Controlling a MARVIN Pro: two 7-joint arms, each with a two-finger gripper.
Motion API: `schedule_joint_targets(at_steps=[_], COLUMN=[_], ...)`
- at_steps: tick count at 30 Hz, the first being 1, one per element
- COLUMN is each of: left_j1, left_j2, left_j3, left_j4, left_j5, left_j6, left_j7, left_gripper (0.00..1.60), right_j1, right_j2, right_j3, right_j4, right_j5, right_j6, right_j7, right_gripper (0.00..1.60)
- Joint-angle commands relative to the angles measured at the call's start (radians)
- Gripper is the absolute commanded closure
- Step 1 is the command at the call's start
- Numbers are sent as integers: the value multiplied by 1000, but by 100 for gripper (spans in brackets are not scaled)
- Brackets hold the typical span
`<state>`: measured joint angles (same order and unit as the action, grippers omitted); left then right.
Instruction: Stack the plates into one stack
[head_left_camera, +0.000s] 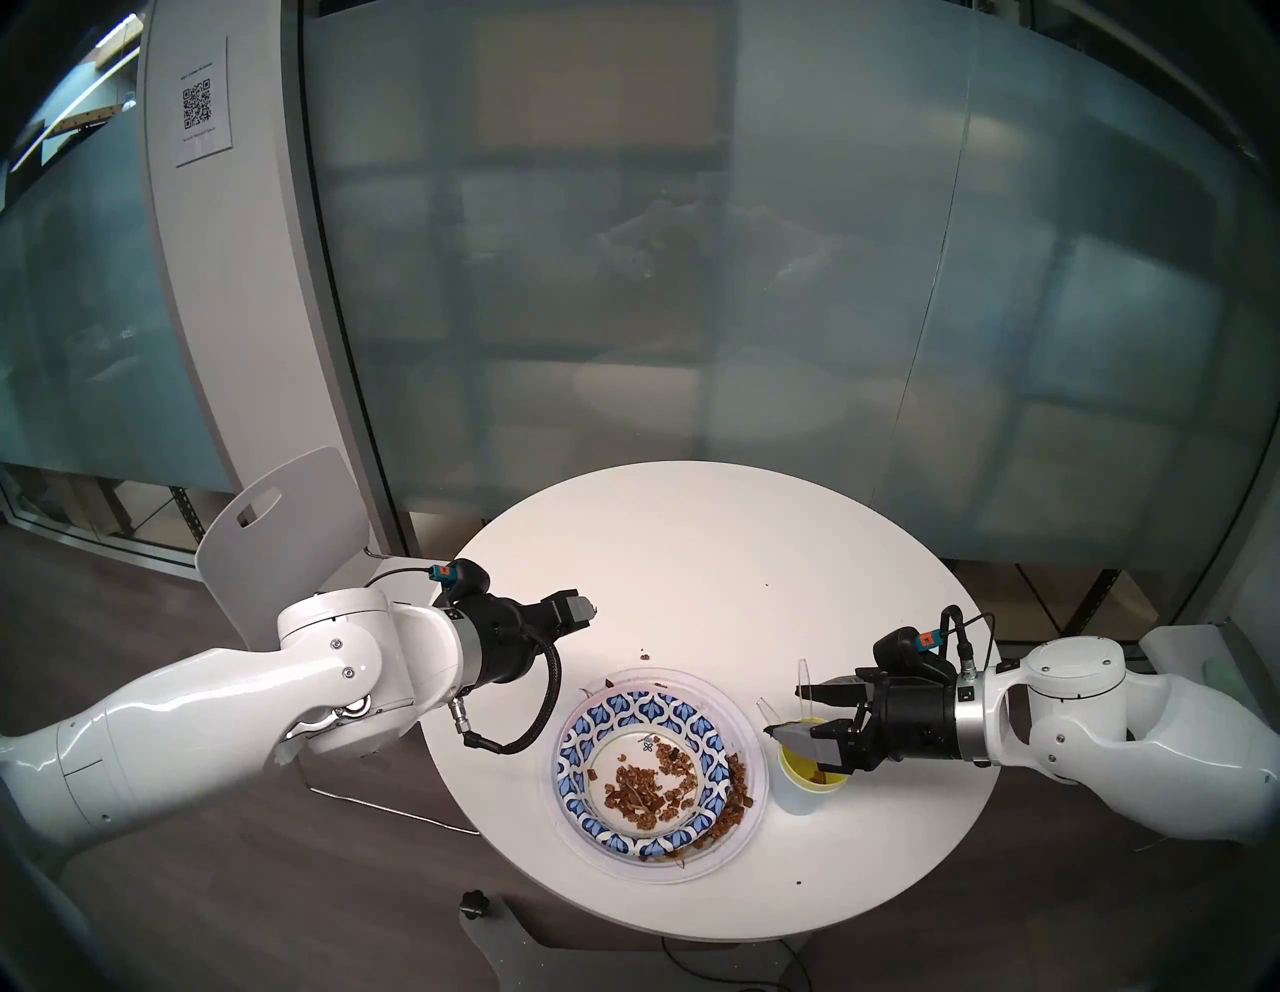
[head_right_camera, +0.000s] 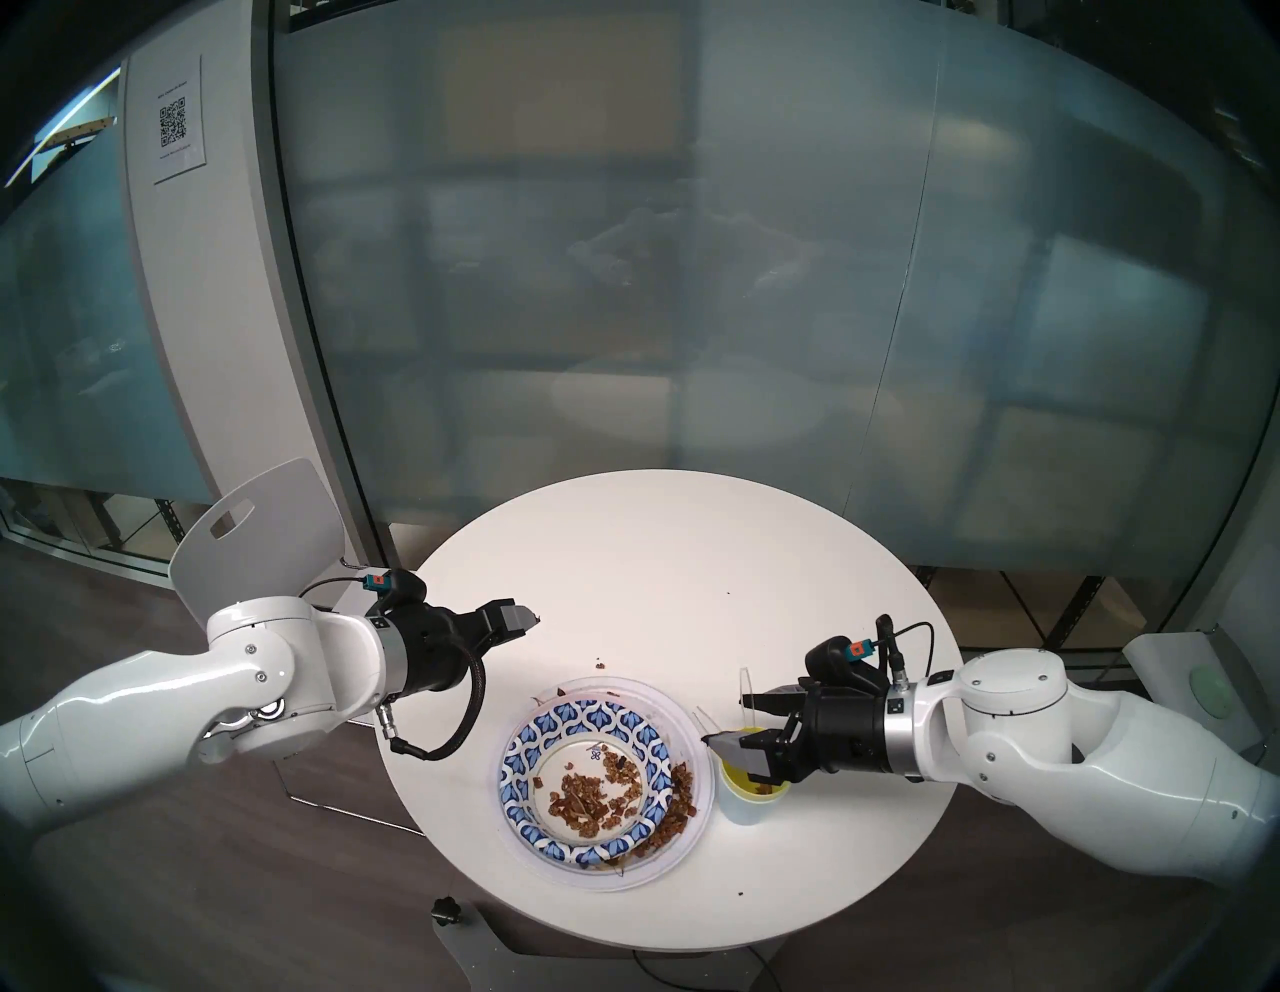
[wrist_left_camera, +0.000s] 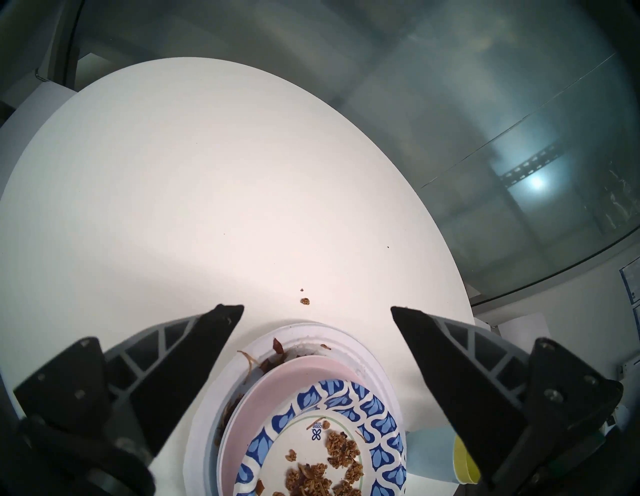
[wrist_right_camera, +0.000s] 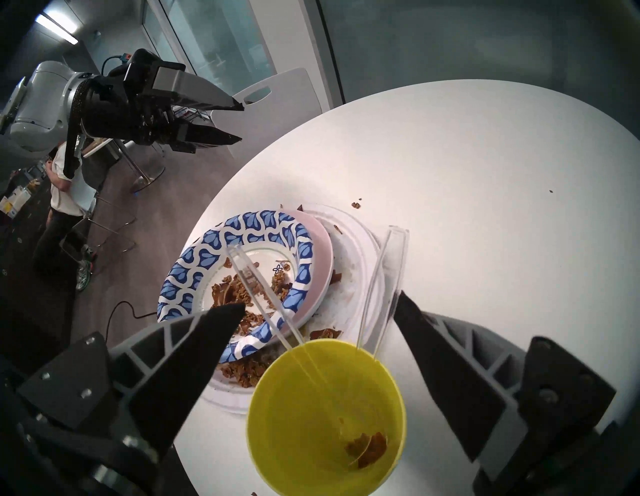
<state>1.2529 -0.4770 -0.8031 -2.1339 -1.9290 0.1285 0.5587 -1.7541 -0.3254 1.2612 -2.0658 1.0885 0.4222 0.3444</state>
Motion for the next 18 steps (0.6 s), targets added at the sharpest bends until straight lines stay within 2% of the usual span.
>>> schedule_joint_targets(at_steps=[1,12,18], left_j1=[-9,-15,-19], left_j2=[16,22,18], left_j3=[-19,-16,-11], left_j4=[-21,-40,-49], left_j5=[-5,-14,-15], left_j6=[-5,-9,-7], left_j7=[-10,1,9], left_gripper=[0,0,0], right_j1=[93,-60,-140], right_j2=[-52,118,153], right_j3=[-14,121,179], right_j4=[23,5,6], right_j5=[-23,81,92], right_j6=[36,7,17], right_j7=[27,51,65], right_gripper=[0,0,3])
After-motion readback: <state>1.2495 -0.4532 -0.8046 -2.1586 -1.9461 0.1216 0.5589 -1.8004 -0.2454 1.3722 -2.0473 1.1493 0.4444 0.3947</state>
